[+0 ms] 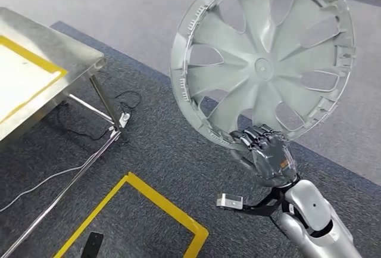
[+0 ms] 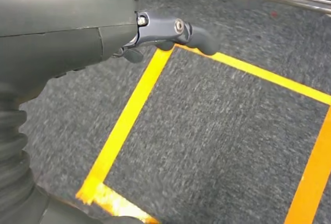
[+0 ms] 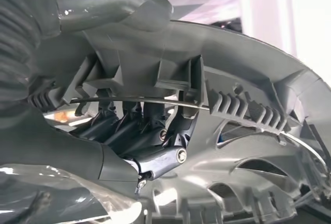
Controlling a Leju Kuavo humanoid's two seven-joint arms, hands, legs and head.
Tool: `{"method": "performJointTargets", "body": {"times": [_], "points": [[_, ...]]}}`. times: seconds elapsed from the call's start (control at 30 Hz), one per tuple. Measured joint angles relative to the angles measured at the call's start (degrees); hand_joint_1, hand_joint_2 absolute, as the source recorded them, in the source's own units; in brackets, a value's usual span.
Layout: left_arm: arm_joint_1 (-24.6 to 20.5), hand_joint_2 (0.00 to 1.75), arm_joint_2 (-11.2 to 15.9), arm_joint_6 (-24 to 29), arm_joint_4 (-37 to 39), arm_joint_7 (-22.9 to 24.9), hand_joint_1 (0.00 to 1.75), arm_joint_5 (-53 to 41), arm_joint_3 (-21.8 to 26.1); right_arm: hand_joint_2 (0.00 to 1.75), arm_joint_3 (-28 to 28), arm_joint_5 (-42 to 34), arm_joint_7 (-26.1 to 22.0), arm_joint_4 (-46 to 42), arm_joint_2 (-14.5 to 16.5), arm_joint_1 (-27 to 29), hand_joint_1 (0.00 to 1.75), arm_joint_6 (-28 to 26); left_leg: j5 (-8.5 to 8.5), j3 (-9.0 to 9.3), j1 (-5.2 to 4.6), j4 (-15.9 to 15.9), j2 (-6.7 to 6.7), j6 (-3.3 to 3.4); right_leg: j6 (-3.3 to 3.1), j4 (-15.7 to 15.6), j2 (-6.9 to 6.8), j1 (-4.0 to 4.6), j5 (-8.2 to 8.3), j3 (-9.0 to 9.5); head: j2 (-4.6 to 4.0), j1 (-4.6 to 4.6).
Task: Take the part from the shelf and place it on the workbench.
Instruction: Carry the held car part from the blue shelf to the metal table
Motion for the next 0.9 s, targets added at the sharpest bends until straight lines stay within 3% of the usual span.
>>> {"method": "performJointTargets", "body": {"times": [0.07,0.13,0.2,0.27,0.3,0.33,0.37,0.43,0.5,0.57,0.63,0.7,0.77,0.8,0.83,0.9], "points": [[0.26,1.75,0.06,0.00,0.00,-0.04,0.00,0.02,0.00,1.75,0.04,0.05,0.00,0.02,-0.02,0.13,1.75,-0.09,0.14,-0.29,0.23,-0.12,-0.93,-0.67,-0.40,-0.48,-1.04,0.10,0.08,0.48,0.00,0.02],[0.38,1.75,0.14,0.01,0.00,-0.07,0.00,0.04,0.00,1.75,0.05,0.04,0.08,0.01,-0.03,0.17,1.75,-0.08,-1.02,-1.01,0.05,1.52,1.27,-1.30,-1.05,-0.99,-2.52,-0.02,0.18,1.01,0.00,-0.22],[0.23,1.75,0.15,0.01,0.00,-0.08,0.00,0.08,-0.01,1.75,-0.02,-0.04,0.20,0.03,-0.03,0.26,1.75,-0.08,-4.04,-3.63,0.02,7.31,4.82,-1.93,-1.55,-1.23,-4.19,0.06,0.01,1.49,0.00,-0.49],[0.18,1.75,0.14,0.00,0.00,-0.08,0.00,0.10,-0.02,1.75,-0.02,-0.07,0.19,0.07,-0.03,0.34,1.75,-0.08,-6.41,-6.73,0.32,13.78,6.07,-2.36,-1.75,-1.23,-5.89,0.19,-0.28,1.75,0.00,-0.55],[0.22,1.75,0.14,-0.01,0.00,-0.08,0.00,0.10,-0.02,1.75,0.04,-0.05,0.16,0.09,-0.03,0.40,1.75,-0.08,-6.23,-7.23,0.42,14.78,6.23,-2.46,-1.75,-1.22,-6.70,0.21,-0.44,1.91,0.00,-0.55],[0.27,1.75,0.15,-0.02,0.00,-0.08,0.00,0.11,-0.02,1.75,0.11,-0.04,0.14,0.09,-0.03,0.45,1.75,-0.08,-5.06,-6.65,0.47,13.62,6.38,-2.46,-1.69,-1.22,-7.47,0.22,-0.61,2.12,0.00,-0.58],[0.29,1.75,0.18,-0.04,0.00,-0.08,0.00,0.11,-0.02,1.75,0.18,-0.03,0.14,0.08,-0.03,0.50,1.75,-0.08,-3.15,-5.07,0.44,10.56,6.85,-2.35,-1.58,-1.22,-8.20,0.24,-0.82,2.43,0.00,-0.58],[0.22,1.75,0.22,-0.10,0.00,-0.08,0.00,0.11,-0.02,1.75,0.20,-0.03,0.20,0.08,-0.03,0.55,1.75,-0.08,-0.34,-1.29,-0.08,3.22,9.33,-1.85,-1.20,-1.21,-9.59,0.43,-1.32,3.03,0.00,-0.56],[0.12,1.75,0.21,-0.13,0.00,-0.05,0.00,0.10,-0.03,1.75,0.16,-0.03,0.24,0.08,-0.03,0.56,1.75,-0.08,0.02,0.25,-0.69,-0.12,10.95,-1.16,-0.70,-1.26,-10.83,0.75,-1.71,3.38,0.00,-0.46],[0.20,1.75,0.20,-0.14,0.00,-0.04,0.00,0.08,-0.04,1.75,0.23,0.00,0.21,0.05,-0.03,0.57,1.75,-0.08,-0.03,0.20,-0.75,-0.42,9.97,-0.46,-0.14,-1.46,-11.89,0.87,-1.99,3.71,0.00,-0.37],[0.30,1.75,0.19,-0.15,0.00,-0.03,0.00,0.03,-0.04,1.75,0.29,0.04,0.19,0.02,-0.04,0.58,1.75,-0.09,0.16,0.46,-0.43,-0.80,8.67,0.22,0.39,-0.31,-10.09,0.62,-3.07,3.29,0.00,-0.22],[0.10,1.75,0.19,-0.16,0.00,-0.02,0.00,-0.07,-0.03,1.75,0.25,0.07,0.19,0.01,-0.05,0.71,1.75,-0.11,0.29,0.65,-0.13,-1.02,7.36,0.72,0.66,5.15,-6.68,0.39,-5.71,0.41,0.00,0.02],[-0.06,1.75,0.11,-0.20,0.00,-0.03,0.00,-0.13,-0.02,1.75,0.20,0.09,0.19,0.02,-0.06,0.99,1.75,-0.12,0.26,0.67,-0.12,-1.01,5.81,0.92,0.74,12.75,-5.38,0.42,-8.11,-4.07,0.00,0.08],[-0.05,1.75,0.04,-0.22,0.00,-0.03,0.00,-0.13,-0.02,1.75,0.19,0.11,0.19,0.03,-0.07,1.13,1.75,-0.12,0.24,0.71,-0.13,-1.00,4.96,0.94,0.73,14.83,-5.25,0.45,-8.10,-5.69,0.00,0.08],[-0.01,1.75,0.00,-0.25,0.00,-0.03,0.00,-0.14,-0.02,1.75,0.17,0.14,0.19,0.03,-0.07,1.23,1.75,-0.12,0.21,0.78,-0.14,-0.99,4.12,0.94,0.66,14.70,-5.18,0.46,-6.94,-6.24,0.00,0.08],[0.01,1.75,-0.04,-0.30,0.00,-0.04,0.00,-0.17,-0.02,1.75,0.11,0.21,0.19,0.02,-0.08,1.28,1.75,-0.12,0.11,0.96,-0.08,-0.94,2.45,0.82,0.41,8.50,-4.07,0.37,-2.38,-4.23,0.00,0.09]]}}
